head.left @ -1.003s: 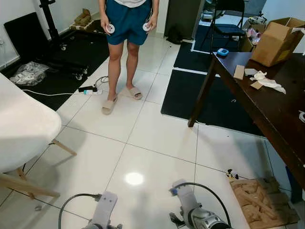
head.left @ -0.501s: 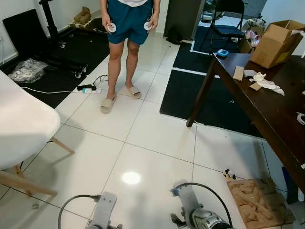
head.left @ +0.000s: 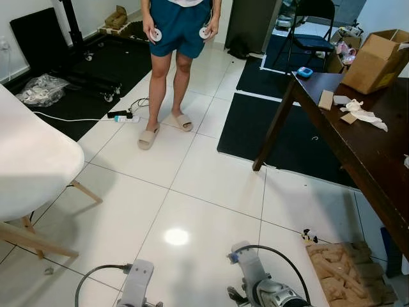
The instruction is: Picking trash to rubbish bin
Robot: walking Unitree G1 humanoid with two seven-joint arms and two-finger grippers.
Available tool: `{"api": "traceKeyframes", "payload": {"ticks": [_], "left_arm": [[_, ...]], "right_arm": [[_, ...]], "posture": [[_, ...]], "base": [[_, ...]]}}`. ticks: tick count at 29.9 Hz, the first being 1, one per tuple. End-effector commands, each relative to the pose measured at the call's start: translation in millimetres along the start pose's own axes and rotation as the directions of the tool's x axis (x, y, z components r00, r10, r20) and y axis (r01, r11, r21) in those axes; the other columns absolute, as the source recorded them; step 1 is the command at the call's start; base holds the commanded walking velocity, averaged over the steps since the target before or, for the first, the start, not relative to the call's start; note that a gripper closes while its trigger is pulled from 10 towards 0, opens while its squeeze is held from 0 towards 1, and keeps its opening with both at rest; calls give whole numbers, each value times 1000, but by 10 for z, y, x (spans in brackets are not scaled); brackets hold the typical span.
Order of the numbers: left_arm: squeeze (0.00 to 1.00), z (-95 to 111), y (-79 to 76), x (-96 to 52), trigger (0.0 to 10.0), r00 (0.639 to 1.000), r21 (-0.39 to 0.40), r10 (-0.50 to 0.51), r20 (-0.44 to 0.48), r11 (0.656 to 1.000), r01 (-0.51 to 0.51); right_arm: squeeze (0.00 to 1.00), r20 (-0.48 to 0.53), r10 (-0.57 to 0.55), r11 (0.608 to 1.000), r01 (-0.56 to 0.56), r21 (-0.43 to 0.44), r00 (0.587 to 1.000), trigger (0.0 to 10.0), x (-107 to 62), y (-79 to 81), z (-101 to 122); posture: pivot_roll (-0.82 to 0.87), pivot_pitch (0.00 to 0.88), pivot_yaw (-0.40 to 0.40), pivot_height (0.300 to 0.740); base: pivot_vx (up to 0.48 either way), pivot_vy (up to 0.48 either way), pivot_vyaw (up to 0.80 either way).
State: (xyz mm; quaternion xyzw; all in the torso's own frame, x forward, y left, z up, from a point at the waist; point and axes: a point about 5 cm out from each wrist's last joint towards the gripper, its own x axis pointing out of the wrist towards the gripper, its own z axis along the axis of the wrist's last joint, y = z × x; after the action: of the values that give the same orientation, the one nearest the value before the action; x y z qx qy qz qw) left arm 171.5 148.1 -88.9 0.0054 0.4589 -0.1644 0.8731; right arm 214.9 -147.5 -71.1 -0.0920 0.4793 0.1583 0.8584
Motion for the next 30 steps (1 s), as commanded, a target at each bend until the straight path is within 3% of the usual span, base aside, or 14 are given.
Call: {"api": "traceKeyframes", "payload": {"ticks": [1, 21, 30], "left_arm": [[0, -90, -69, -1, 10000, 999, -24, -22, -25, 999, 21], [0, -87, -87, 2, 10000, 999, -24, -38, -24, 999, 38], [0, -87, -104, 7, 10000, 999, -24, -40, -24, 999, 40]], "right_arm": [[0, -26, 7, 1000, -7, -3, 1000, 10000, -2, 13, -69], [0, -32, -1, 1000, 1, 6, 999, 10000, -9, -9, -100], [0, -39, 2, 1000, -3, -16, 999, 10000, -10, -17, -93]], "posture": [[183, 79, -75, 740], [173, 78, -75, 740], [179, 77, -82, 740]], "base": [[292, 0, 0], [321, 0, 0], [340, 0, -777]]}}
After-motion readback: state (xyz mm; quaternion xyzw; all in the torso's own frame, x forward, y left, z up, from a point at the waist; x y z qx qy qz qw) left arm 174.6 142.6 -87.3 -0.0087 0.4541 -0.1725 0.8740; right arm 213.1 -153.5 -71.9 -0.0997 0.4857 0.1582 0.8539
